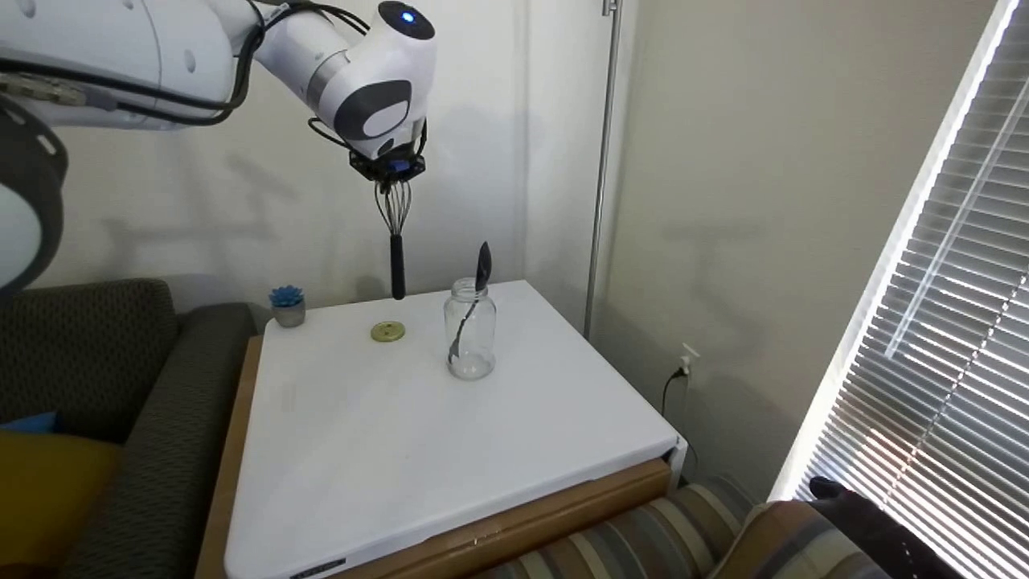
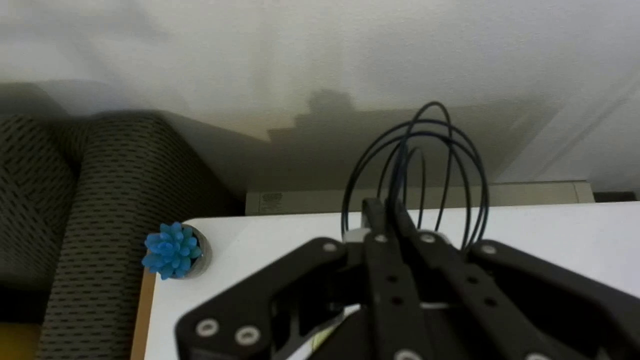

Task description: Put the spatula and whisk inside the glass jar

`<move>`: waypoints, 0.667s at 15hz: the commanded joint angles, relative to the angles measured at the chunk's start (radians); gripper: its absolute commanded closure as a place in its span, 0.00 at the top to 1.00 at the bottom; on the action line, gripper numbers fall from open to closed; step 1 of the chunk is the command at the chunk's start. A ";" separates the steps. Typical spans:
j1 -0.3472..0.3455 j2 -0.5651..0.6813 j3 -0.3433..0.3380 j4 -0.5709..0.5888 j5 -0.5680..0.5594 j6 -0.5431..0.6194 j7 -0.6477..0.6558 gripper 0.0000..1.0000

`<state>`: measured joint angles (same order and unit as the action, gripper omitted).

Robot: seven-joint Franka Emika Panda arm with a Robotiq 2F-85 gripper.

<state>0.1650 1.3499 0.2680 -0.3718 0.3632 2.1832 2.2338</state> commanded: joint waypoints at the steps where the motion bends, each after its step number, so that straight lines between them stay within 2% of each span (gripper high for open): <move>1: -0.022 0.021 0.053 0.011 0.069 0.084 0.046 0.01; 10: -0.025 -0.001 0.077 0.015 0.085 0.386 0.059 0.01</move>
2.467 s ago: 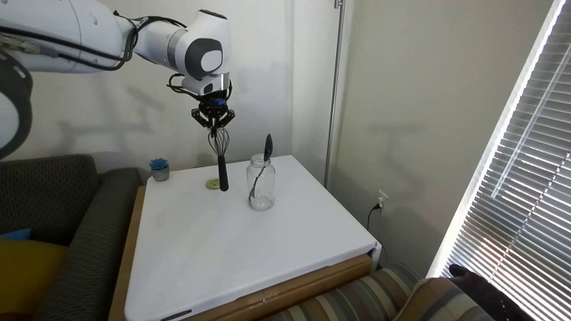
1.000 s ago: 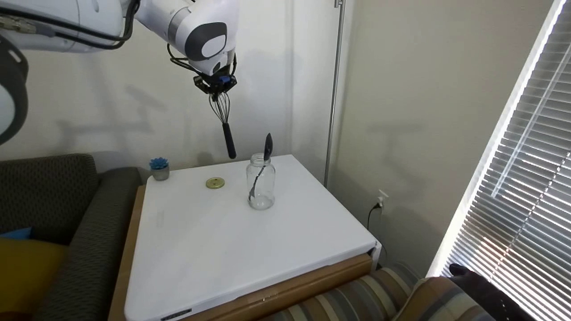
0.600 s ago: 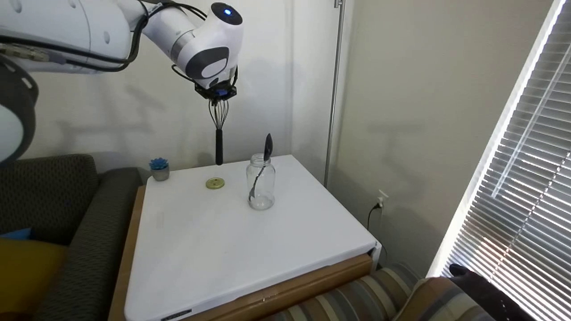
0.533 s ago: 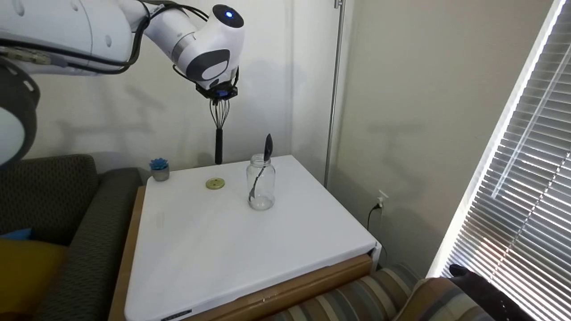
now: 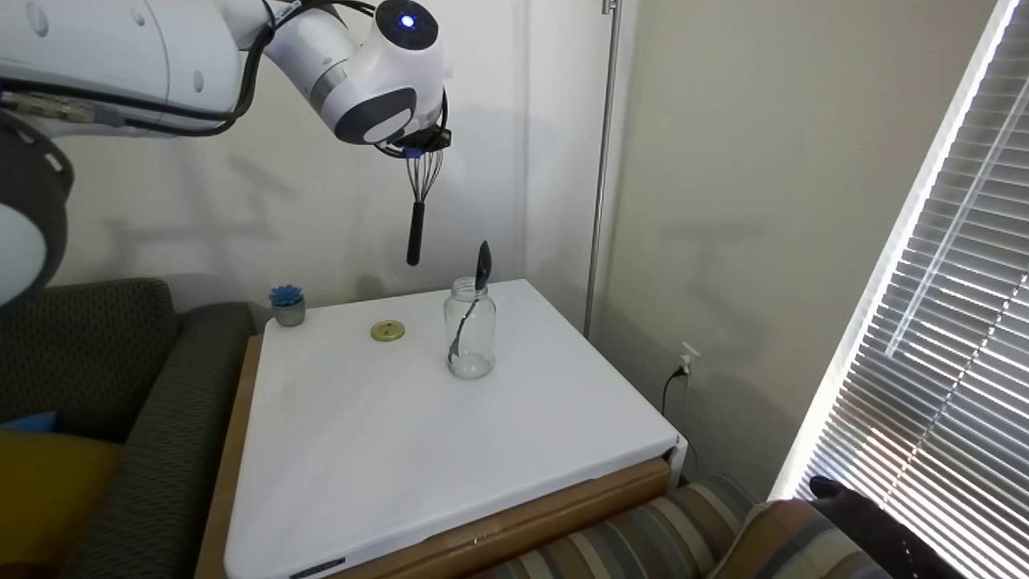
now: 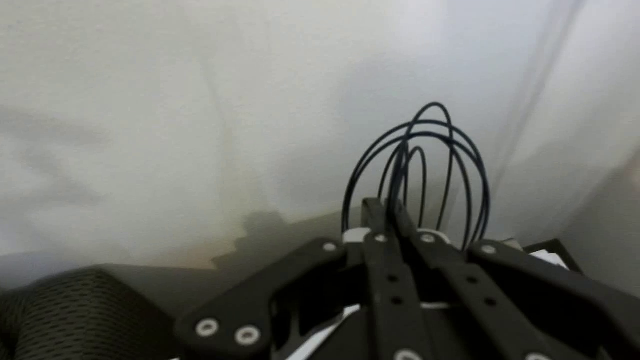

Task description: Put the spatula and whisk inside the glass jar

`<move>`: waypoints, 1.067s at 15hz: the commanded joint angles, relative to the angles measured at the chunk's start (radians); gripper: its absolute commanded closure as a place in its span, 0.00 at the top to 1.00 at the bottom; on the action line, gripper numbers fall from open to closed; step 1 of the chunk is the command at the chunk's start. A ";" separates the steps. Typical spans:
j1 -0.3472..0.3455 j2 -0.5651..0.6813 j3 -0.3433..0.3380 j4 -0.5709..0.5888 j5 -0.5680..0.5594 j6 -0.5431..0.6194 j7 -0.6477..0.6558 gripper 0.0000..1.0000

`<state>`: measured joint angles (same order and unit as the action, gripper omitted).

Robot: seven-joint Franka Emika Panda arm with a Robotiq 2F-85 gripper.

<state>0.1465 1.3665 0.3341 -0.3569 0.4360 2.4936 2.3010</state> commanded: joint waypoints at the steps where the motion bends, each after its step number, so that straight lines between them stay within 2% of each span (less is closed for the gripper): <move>1: -0.006 -0.018 0.010 0.003 0.010 0.112 -0.011 0.01; 5: -0.007 -0.033 -0.013 0.007 -0.007 0.247 0.004 0.01; 10: -0.010 -0.056 -0.094 -0.009 -0.051 0.356 0.078 0.01; 14: -0.016 -0.063 -0.169 -0.016 -0.099 0.386 0.161 0.01; 15: -0.015 -0.052 -0.206 0.006 -0.107 0.368 0.200 0.01; 16: -0.018 -0.067 -0.269 -0.012 -0.130 0.337 0.293 0.01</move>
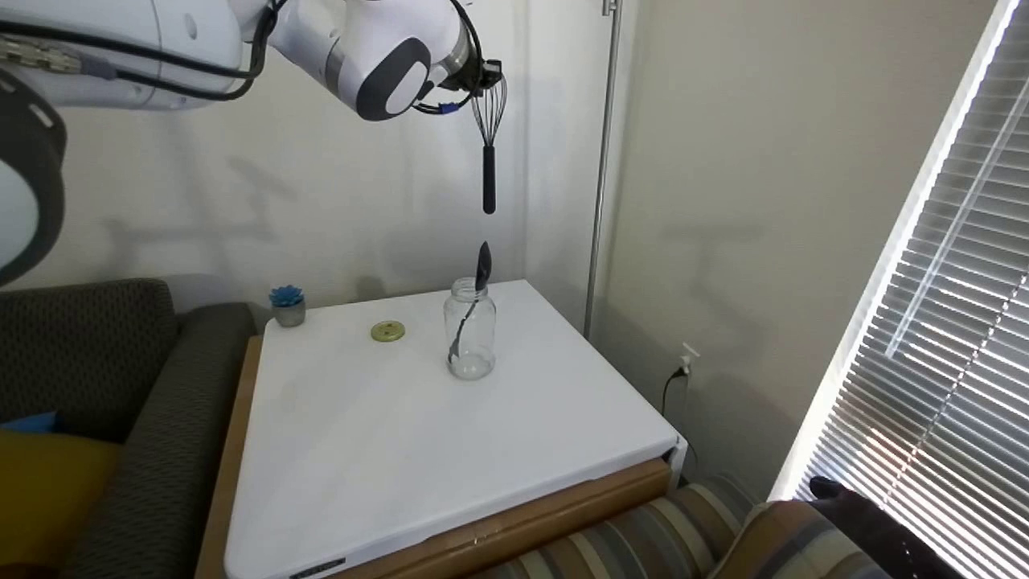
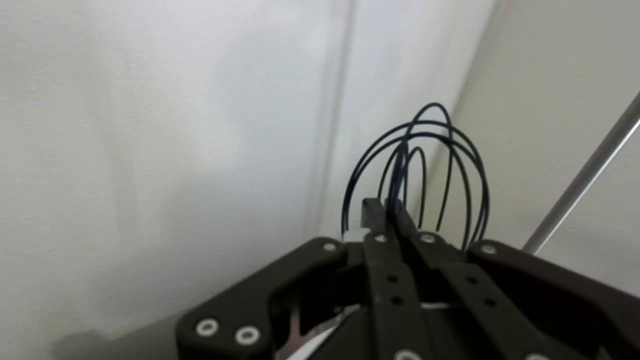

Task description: Put the spatula and whisk inside the glass jar

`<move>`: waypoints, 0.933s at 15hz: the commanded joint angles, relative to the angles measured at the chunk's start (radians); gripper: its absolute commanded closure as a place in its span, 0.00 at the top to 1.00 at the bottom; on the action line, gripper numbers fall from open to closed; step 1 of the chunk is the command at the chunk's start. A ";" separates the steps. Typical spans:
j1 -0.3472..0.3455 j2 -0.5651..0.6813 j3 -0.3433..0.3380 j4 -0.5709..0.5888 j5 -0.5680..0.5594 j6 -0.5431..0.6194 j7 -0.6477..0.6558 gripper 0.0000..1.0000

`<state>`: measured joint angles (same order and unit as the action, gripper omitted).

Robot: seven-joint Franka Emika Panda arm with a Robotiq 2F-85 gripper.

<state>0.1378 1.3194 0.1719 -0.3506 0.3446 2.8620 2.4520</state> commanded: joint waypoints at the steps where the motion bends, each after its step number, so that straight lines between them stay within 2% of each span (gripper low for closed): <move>1: -0.011 -0.035 -0.161 -0.034 -0.059 -0.069 0.222 0.01; 2: -0.009 -0.034 -0.207 -0.030 -0.080 -0.089 0.285 0.01; 3: -0.015 -0.097 -0.276 -0.138 0.083 -0.082 0.183 0.01; 7: 0.007 -0.151 -0.393 -0.222 0.243 -0.113 0.154 0.01; 10: -0.002 -0.146 -0.363 -0.178 0.296 -0.126 0.154 0.01; 12: 0.000 -0.167 -0.356 -0.190 0.344 -0.145 0.155 0.01; 14: 0.014 -0.206 -0.388 -0.241 0.391 -0.146 0.155 0.01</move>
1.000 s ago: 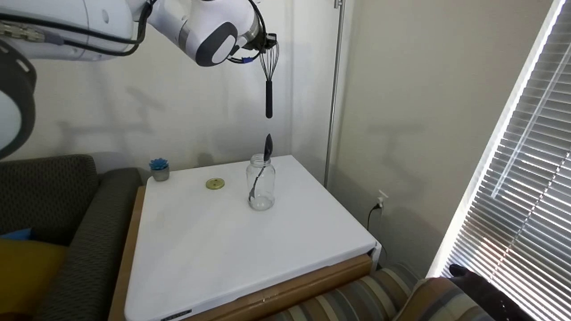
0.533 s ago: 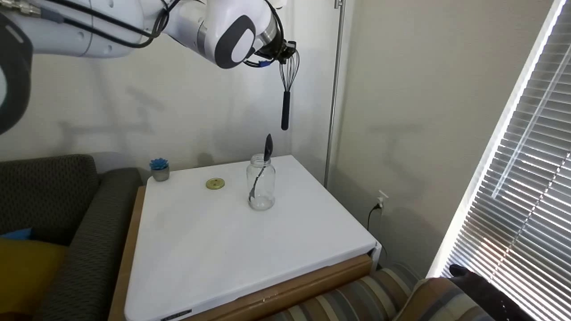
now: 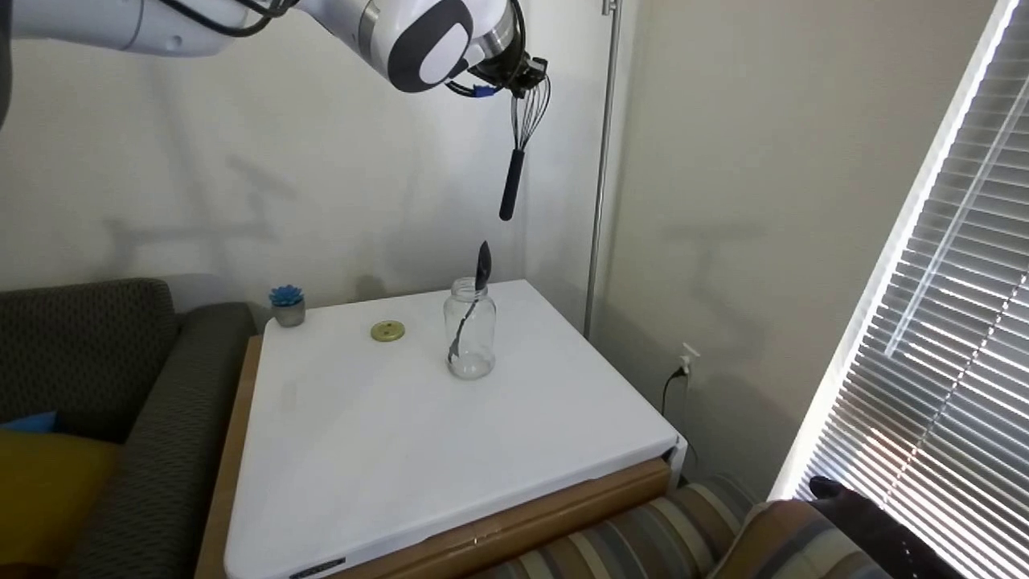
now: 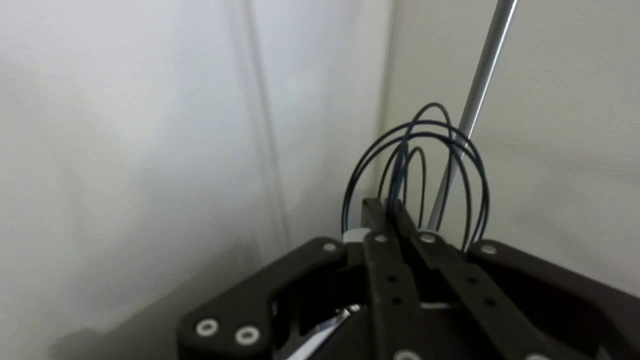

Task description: Put the spatula and whisk inside the glass jar

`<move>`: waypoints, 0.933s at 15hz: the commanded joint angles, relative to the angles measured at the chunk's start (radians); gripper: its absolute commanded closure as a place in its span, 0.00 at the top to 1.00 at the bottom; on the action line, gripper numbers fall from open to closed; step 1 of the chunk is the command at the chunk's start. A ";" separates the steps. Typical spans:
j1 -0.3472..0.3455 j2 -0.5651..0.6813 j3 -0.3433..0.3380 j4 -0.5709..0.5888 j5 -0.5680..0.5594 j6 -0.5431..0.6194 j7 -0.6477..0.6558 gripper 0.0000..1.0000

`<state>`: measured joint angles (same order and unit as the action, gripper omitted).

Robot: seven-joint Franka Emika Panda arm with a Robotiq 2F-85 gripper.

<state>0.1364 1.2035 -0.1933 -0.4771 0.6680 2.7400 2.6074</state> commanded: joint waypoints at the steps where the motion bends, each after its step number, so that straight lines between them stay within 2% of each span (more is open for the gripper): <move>1: 0.023 -0.107 -0.038 -0.142 0.089 -0.024 0.000 0.01; 4: 0.067 -0.172 -0.114 -0.262 0.129 -0.040 0.000 0.01; 6: 0.093 -0.193 -0.146 -0.300 0.124 -0.069 0.000 0.01; 7: 0.090 -0.182 -0.131 -0.272 0.098 -0.097 0.000 0.01; 8: 0.067 -0.122 -0.118 -0.192 0.102 -0.055 0.000 0.04; 14: 0.083 -0.128 -0.124 -0.204 0.101 -0.074 0.000 0.04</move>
<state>0.2192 1.0752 -0.3178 -0.6807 0.7692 2.6655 2.6069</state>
